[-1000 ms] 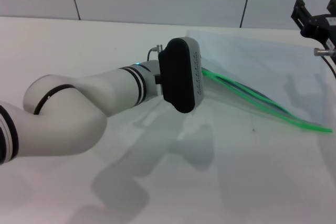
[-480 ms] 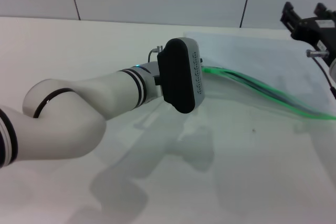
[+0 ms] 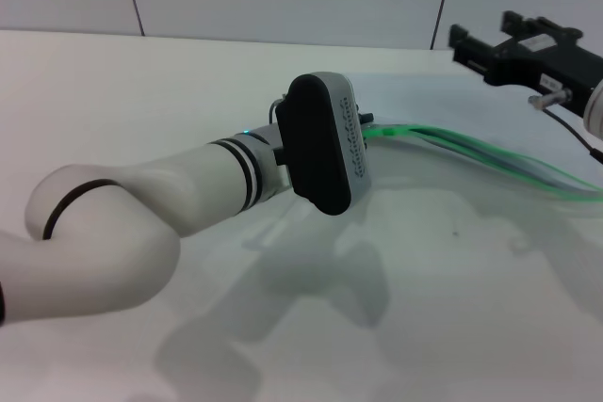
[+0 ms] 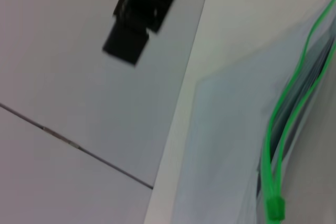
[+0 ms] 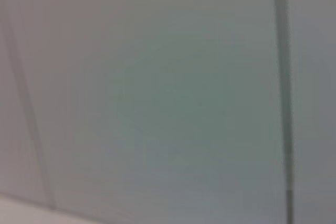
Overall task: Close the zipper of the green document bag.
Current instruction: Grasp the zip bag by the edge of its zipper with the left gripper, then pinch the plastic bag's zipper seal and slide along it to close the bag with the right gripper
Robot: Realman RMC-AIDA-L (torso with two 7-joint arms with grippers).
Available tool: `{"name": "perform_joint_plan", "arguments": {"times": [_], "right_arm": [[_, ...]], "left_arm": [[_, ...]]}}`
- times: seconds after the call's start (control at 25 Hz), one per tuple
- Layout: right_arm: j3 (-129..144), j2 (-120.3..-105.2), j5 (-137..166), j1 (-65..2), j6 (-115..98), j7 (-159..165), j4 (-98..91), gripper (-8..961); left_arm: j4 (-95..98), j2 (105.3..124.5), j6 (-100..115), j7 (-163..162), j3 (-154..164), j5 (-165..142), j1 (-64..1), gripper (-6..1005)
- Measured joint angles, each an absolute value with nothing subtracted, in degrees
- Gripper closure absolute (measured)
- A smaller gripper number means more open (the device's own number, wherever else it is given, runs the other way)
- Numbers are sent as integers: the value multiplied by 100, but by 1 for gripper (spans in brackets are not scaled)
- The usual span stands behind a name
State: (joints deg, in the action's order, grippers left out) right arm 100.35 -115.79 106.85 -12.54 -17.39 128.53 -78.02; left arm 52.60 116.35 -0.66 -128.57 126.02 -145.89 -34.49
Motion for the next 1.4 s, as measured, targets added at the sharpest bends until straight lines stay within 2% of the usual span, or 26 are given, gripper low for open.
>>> {"name": "perform_joint_plan", "arguments": {"times": [0.24,0.52,0.92,1.4], "right_arm": [[9310,-11595,9350,-1260,-3570,10976,-7892,311],[8638,-11594,8411,-1469,-5206,9194,-7155,314],[8977,-11643,8570,-1630,-4956,7194,-6612,352],[8975,-11641,8061,-1933,-4711,6278,-5861,414]], "left_arm": [[5779,11628,236,-12845,12504,-14621,-3107,944],[6239,11585,422,-12828,12401,-14648,-2834,944],[6828,11579,888,-12812,12225,-14660,-2638,943],[7047,11572,1077,-12779,12225,-14660,-2568,944]]}}
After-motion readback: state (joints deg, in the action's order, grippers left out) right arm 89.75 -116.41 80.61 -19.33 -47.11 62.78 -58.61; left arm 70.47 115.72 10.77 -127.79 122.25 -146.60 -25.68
